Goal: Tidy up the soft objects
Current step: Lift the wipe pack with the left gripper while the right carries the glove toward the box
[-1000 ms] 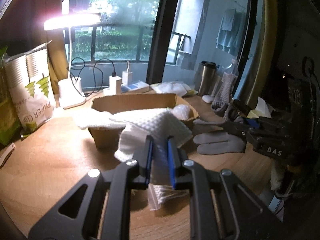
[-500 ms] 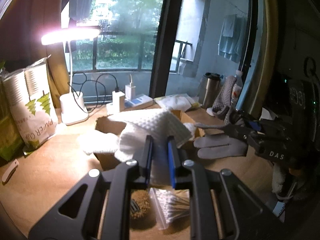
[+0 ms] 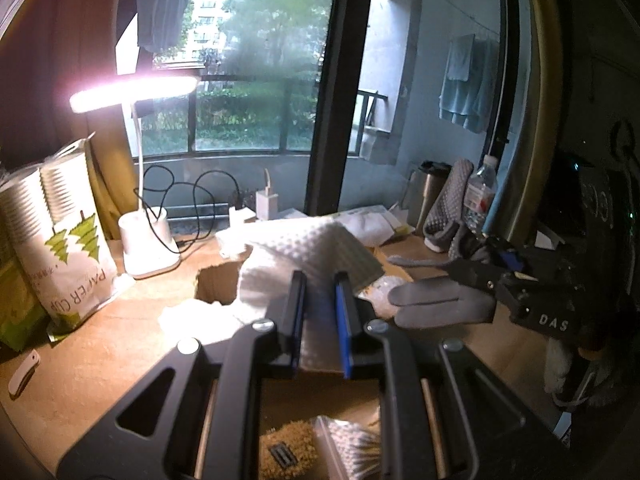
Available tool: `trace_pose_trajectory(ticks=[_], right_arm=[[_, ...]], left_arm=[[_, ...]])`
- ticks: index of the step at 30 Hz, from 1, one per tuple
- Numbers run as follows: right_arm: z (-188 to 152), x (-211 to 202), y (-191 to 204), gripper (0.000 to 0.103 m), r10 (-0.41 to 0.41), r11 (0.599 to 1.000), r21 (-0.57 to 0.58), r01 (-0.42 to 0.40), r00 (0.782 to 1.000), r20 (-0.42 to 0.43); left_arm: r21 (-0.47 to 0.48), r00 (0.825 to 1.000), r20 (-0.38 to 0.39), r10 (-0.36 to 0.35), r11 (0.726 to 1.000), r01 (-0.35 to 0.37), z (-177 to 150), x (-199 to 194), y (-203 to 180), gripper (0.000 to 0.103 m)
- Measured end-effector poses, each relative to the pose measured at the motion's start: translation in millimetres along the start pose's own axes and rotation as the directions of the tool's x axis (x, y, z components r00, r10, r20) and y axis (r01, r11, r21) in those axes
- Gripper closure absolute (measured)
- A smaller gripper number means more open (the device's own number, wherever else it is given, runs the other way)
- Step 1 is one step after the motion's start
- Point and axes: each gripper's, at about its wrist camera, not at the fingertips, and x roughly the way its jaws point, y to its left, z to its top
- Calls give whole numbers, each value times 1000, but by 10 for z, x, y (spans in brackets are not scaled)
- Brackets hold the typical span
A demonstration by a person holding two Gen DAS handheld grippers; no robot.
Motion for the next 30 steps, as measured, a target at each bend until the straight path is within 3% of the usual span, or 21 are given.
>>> trace_pose_trajectory(ticks=[16, 23, 30], right_arm=[[152, 204, -271, 72, 6, 1000, 12, -6, 999, 33], [148, 322, -448, 72, 0, 999, 35, -1, 1000, 29], [118, 416, -558, 72, -5, 999, 44, 5, 1000, 11]], left_arm=[[9, 1000, 9, 26, 1000, -26, 244, 418, -33, 88], [4, 999, -29, 41, 999, -41, 199, 670, -21, 88], [-6, 988, -123, 95, 995, -96, 11, 1027, 71, 86]])
